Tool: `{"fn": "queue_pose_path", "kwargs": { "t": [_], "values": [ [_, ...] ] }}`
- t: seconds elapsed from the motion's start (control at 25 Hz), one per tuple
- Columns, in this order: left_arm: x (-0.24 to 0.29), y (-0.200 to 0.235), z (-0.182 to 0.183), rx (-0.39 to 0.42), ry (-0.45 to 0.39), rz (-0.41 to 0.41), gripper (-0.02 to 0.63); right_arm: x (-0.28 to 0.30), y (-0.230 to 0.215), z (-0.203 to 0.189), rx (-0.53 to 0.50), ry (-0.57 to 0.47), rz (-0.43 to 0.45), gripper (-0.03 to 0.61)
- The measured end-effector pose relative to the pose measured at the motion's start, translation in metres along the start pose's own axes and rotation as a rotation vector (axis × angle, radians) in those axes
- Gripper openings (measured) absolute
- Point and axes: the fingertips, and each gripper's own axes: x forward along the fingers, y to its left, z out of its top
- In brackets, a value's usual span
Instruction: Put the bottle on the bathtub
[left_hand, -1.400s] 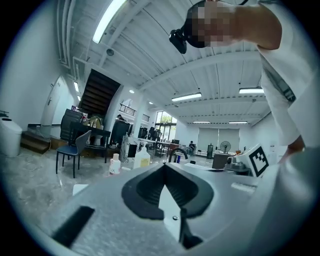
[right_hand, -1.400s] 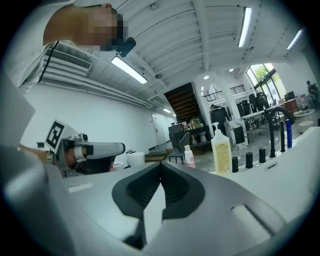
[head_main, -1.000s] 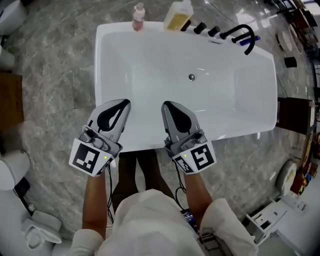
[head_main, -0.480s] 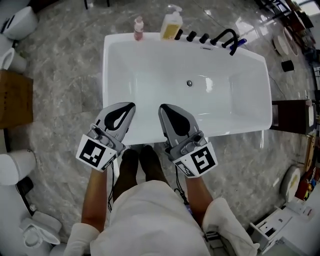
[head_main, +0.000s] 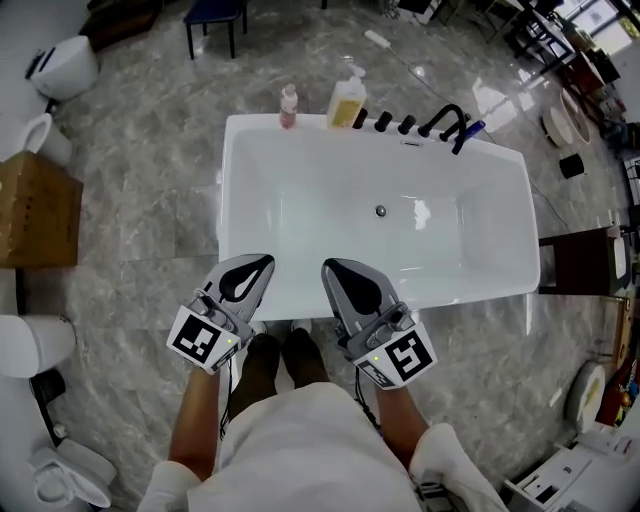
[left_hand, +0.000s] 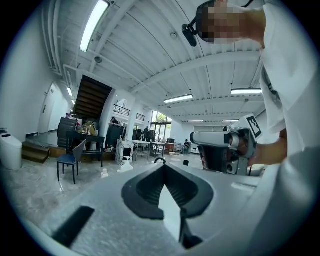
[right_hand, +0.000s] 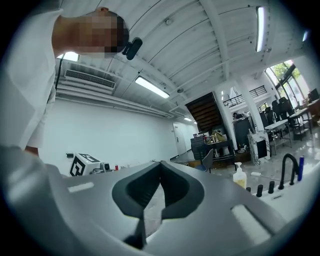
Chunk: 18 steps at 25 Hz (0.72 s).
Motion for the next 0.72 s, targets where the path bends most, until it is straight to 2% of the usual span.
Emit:
{"fn": "queue_pose_path", "kwargs": {
  "t": [0.32, 0.72],
  "values": [
    [-0.011, 0.011, -0.004, -0.024, 0.007, 0.004, -0.002, 0.005, -0.006, 0.011, -0.020, -0.013, -0.016, -0.005],
    [-0.014, 0.007, 0.023, 0.004, -0.013, 0.004, -0.002, 0.008, -0.007, 0.028, -0.079, -0.003, -0.013, 0.003]
  ]
}}
